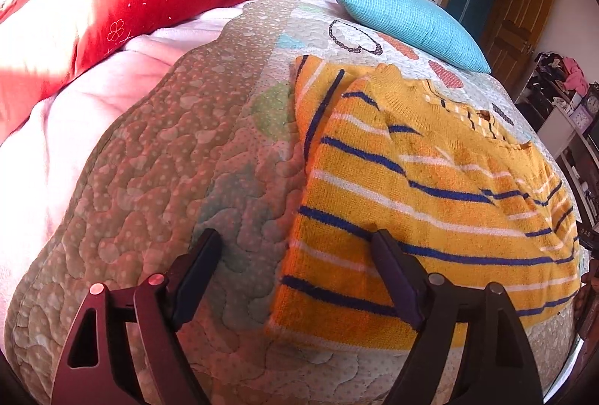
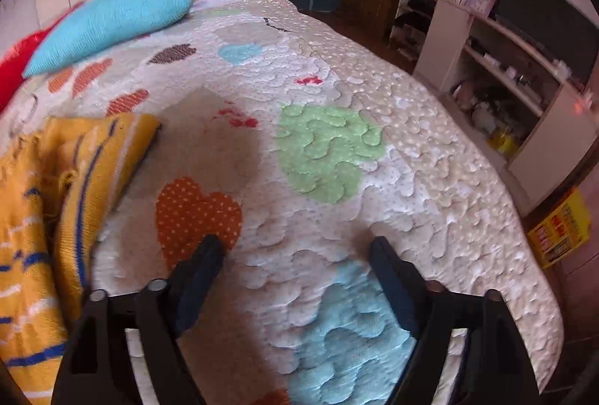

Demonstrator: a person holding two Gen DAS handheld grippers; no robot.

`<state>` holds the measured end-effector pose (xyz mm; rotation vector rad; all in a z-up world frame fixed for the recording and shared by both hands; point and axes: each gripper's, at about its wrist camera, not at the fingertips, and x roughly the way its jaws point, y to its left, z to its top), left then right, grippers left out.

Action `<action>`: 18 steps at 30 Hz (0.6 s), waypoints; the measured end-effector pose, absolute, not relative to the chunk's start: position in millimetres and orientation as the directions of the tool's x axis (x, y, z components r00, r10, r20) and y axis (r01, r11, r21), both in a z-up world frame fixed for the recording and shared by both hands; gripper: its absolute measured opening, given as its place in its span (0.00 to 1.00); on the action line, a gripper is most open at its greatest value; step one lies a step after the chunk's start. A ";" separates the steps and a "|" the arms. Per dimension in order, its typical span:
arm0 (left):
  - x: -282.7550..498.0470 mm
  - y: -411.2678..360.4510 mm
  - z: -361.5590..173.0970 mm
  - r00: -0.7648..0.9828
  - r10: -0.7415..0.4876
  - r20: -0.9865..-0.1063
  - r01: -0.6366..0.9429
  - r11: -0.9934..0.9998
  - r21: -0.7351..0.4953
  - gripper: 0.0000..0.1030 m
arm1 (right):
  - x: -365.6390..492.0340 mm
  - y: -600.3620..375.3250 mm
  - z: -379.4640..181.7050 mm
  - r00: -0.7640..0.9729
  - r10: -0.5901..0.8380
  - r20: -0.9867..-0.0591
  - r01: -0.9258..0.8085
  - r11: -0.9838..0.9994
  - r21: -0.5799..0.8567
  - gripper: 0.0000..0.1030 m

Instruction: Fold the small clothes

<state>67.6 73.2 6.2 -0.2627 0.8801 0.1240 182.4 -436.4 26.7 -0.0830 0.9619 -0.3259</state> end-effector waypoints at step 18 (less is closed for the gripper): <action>56.9 100.1 16.6 0.654 0.093 -0.751 -0.356 0.913 -0.198 0.80 | 177.3 -467.4 18.2 0.522 -0.219 -0.824 0.270 0.959 -0.084 1.00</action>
